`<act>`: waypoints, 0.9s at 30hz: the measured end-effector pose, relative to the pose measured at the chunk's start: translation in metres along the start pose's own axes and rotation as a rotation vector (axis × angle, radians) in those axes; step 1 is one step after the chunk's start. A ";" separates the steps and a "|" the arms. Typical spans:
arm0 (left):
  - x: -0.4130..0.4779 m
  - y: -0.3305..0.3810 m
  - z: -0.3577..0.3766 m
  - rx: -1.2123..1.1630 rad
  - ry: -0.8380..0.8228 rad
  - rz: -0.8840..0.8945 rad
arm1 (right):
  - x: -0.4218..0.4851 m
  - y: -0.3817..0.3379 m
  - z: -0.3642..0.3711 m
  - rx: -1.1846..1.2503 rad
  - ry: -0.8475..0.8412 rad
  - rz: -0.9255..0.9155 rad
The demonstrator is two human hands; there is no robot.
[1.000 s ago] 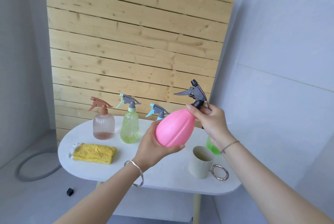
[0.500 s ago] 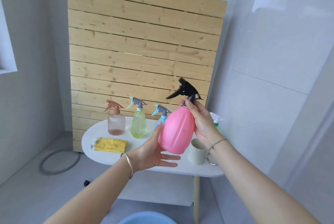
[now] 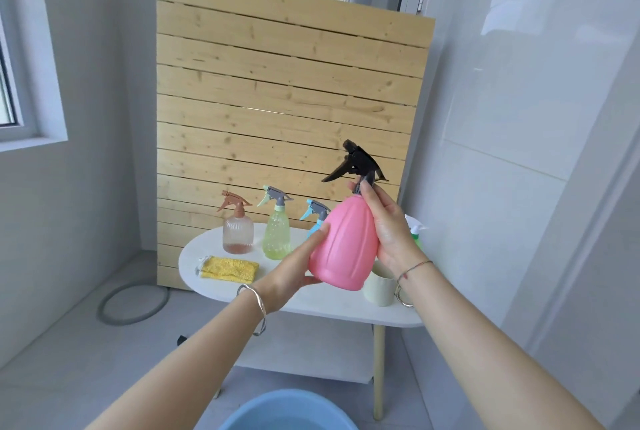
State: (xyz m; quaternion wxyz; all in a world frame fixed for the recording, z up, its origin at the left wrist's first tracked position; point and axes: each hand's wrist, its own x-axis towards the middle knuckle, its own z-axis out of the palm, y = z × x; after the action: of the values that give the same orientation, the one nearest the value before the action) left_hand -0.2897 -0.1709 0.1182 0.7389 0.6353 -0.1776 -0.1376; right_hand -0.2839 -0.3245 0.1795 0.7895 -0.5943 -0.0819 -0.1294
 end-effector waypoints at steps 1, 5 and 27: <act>-0.002 0.004 0.003 0.029 0.030 0.025 | -0.001 0.001 0.001 0.002 0.028 -0.013; -0.013 0.016 0.012 0.170 0.146 0.154 | -0.005 -0.004 0.008 0.015 0.058 -0.059; 0.006 0.003 -0.034 0.095 0.015 -0.025 | 0.022 0.013 0.041 -0.140 -0.052 -0.142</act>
State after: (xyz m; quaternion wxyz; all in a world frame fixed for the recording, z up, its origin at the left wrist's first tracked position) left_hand -0.2690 -0.1427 0.1176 0.7072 0.6729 -0.1707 -0.1335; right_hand -0.2576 -0.2845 0.1850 0.7325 -0.6438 -0.1350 -0.1753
